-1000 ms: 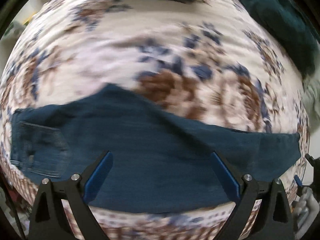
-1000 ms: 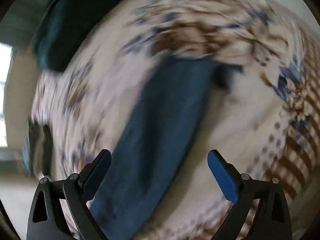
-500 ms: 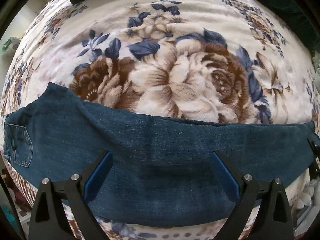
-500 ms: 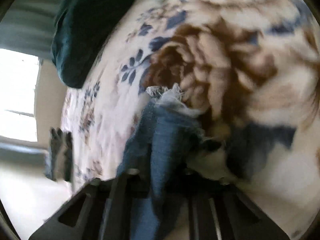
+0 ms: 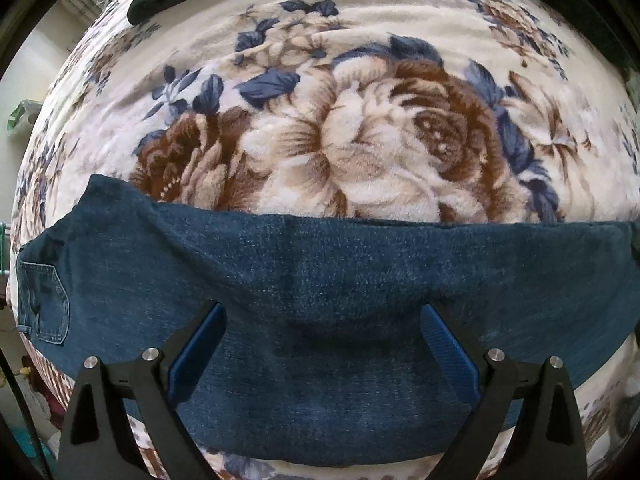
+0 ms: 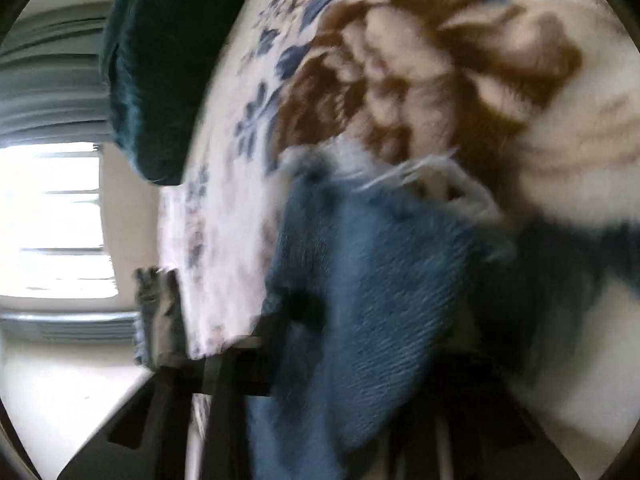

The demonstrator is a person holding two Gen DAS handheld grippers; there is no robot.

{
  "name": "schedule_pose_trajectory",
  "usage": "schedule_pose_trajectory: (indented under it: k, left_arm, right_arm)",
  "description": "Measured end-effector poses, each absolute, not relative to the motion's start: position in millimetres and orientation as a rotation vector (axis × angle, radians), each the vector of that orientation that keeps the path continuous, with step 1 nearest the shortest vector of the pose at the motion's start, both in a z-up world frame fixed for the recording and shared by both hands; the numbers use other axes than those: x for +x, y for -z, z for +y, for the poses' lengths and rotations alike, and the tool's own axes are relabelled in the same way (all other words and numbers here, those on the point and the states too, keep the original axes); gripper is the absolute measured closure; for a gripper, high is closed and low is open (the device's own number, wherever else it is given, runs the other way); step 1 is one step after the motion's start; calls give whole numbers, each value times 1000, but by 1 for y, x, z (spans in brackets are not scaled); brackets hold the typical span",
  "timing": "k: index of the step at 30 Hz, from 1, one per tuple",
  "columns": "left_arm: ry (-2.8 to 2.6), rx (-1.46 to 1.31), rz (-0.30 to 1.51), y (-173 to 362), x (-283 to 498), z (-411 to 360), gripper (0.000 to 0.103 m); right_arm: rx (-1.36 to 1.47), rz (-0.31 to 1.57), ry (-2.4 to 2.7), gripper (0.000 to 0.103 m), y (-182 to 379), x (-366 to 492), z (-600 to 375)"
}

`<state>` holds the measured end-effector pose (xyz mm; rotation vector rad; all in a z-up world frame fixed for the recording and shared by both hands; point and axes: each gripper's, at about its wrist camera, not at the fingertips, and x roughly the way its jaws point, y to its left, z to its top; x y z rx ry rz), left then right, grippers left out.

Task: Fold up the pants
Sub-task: 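Grasp the frayed jeans hem with the right gripper and lift it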

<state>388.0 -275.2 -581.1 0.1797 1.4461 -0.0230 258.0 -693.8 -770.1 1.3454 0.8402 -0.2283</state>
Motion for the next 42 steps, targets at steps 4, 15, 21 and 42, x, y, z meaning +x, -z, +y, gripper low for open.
schedule_pose_trajectory:
  k: [4,15,21,42]
  left_arm:
    - [23,176,1444,582,389,-267,4]
    - [-30,-14,1387,529,388,-164,4]
    - [-104,-71,1380,505,380,-75,4]
    - [-354,-257,1377,506,335,167,4]
  right_arm:
    - [1382,765,337,97,764,249,-702]
    - [935,777,246,97,621,284,-600]
    - [758,850,197,97,572,320,-486]
    - [303,1167,-69,96,644,351,-84]
